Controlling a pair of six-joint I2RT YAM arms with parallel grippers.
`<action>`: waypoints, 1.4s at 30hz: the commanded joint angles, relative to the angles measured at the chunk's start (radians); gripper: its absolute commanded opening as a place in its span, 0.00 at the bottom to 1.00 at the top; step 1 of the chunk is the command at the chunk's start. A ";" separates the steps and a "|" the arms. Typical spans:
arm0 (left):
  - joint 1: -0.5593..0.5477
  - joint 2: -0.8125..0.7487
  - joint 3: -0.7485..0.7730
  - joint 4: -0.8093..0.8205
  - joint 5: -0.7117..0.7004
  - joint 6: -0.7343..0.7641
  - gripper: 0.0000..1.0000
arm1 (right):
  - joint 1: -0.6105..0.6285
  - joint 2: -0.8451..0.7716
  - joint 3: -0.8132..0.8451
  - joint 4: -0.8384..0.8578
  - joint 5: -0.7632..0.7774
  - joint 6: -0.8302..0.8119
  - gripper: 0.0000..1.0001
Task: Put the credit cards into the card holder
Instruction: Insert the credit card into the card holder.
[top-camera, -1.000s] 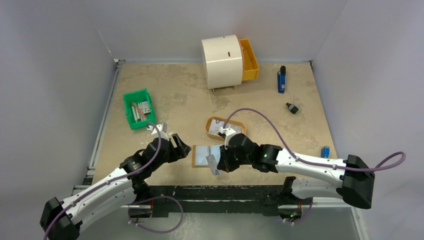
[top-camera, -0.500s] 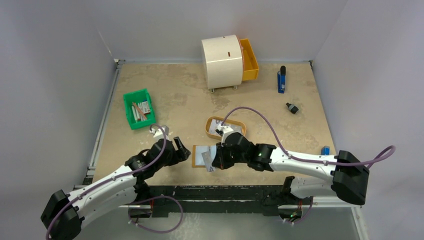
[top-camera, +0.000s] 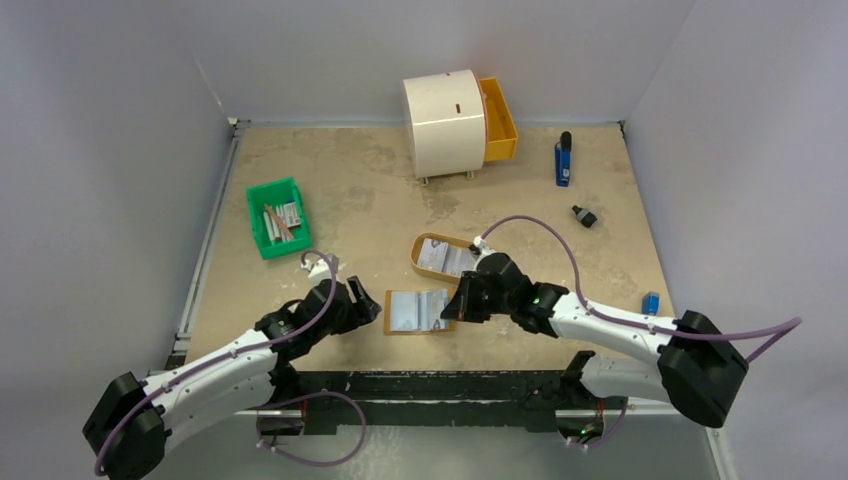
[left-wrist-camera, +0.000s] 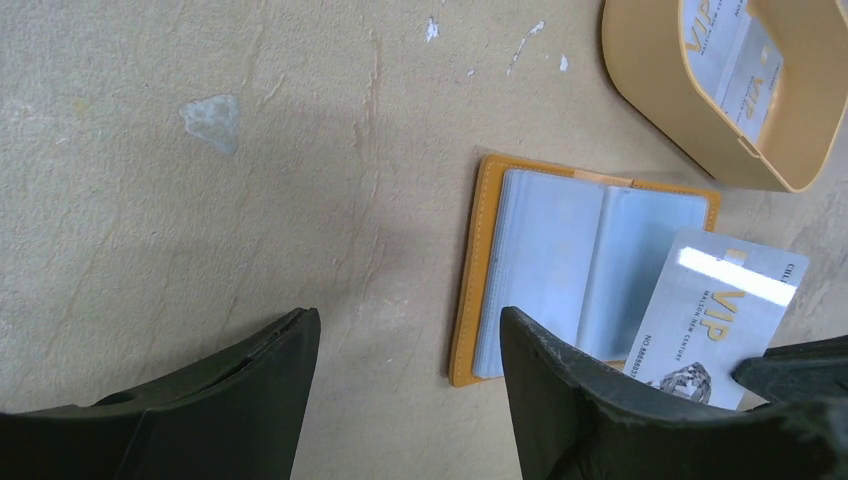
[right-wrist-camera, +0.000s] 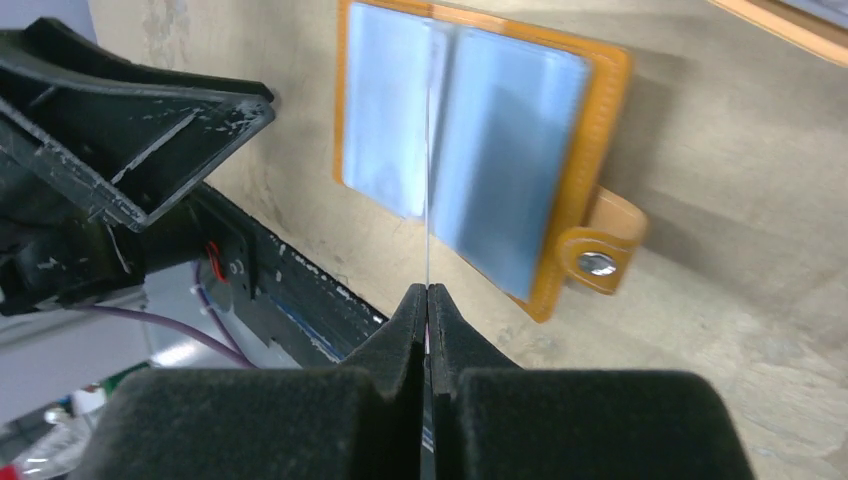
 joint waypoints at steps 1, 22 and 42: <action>0.002 0.013 0.017 0.056 -0.002 -0.011 0.65 | -0.049 -0.029 -0.024 0.080 -0.111 0.078 0.00; 0.002 0.094 0.026 0.112 0.021 -0.013 0.64 | -0.082 0.129 -0.010 0.168 -0.216 0.064 0.00; 0.002 0.112 0.016 0.130 0.029 -0.013 0.63 | -0.103 0.221 0.003 0.242 -0.239 0.065 0.00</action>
